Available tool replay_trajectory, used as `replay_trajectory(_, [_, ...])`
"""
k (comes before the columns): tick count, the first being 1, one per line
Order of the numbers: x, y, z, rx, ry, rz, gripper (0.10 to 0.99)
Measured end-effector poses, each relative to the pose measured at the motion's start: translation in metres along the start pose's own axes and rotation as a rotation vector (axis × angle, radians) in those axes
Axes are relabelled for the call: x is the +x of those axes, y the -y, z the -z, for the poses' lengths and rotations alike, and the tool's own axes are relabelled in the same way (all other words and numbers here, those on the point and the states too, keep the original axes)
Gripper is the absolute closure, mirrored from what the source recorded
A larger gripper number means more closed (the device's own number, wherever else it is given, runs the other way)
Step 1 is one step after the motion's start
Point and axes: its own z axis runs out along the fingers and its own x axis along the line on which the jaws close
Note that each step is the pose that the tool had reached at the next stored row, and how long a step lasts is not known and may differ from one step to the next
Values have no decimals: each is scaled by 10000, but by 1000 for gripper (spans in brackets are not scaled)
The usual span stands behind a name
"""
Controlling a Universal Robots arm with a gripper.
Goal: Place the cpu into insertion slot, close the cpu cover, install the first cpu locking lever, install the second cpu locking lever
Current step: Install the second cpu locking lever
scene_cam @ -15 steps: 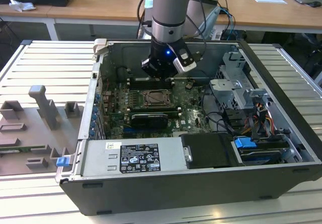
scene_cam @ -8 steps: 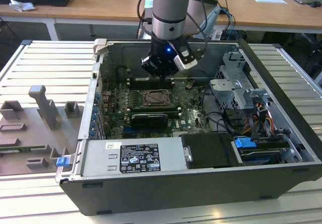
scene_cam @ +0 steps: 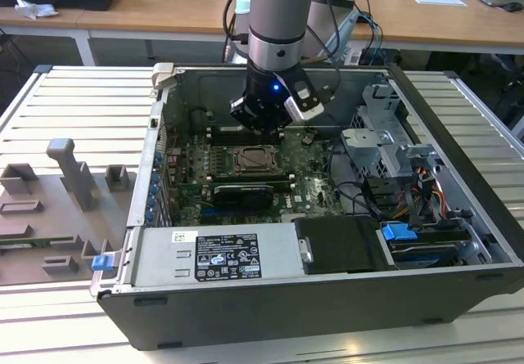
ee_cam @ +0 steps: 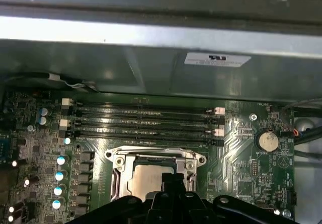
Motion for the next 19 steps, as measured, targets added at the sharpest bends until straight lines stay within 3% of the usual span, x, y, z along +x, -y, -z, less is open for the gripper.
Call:
replay_trajectory(4, [2, 32, 10, 1, 0, -1, 980])
replay_trajectory(10, [1, 34, 94, -2, 1, 0, 980])
replay_trajectory(16, [13, 225, 116, -2, 0, -1, 980])
replay_trajectory(19, [15, 272, 118, -35, -1, 0, 980])
